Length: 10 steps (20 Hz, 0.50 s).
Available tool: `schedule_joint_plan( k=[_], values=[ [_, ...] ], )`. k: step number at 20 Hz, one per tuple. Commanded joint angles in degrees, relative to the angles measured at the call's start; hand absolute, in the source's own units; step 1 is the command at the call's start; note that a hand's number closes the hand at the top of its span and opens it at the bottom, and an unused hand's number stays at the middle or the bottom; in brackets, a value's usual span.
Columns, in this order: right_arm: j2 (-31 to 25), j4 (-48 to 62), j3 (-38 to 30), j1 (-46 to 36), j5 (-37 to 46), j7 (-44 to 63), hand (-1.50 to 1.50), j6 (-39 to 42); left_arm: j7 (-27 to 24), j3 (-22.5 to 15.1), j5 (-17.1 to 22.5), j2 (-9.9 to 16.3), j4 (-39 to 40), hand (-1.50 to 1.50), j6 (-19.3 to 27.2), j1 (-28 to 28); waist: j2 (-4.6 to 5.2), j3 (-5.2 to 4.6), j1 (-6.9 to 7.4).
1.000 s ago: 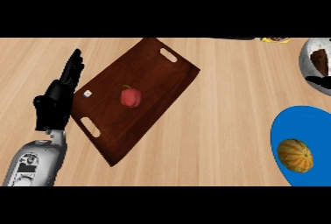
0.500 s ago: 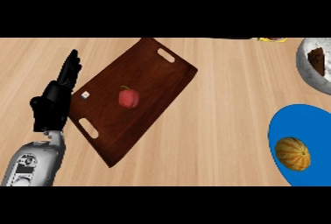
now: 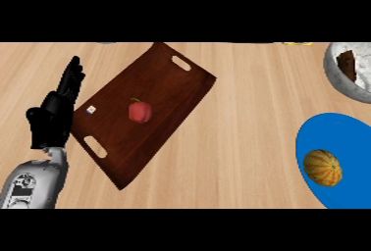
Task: Pick the sweet potato from the plate and place it in the bowl
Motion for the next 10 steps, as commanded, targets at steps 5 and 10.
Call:
schedule_joint_plan(
  k=[5,10],
  values=[
    [-3.05,-1.59,0.35,5.29,-0.69,-7.10,-1.50,12.70,-1.41,0.59,0.75,0.10,0.39,0.00,-0.60,2.00,-0.30,0.00,-0.70],
    [-1.57,-2.67,0.36,7.03,-1.65,-7.98,-1.50,12.94,-1.15,1.50,1.64,1.57,0.24,0.00,-2.14,1.49,-0.46,-0.02,-0.71]
  ],
)
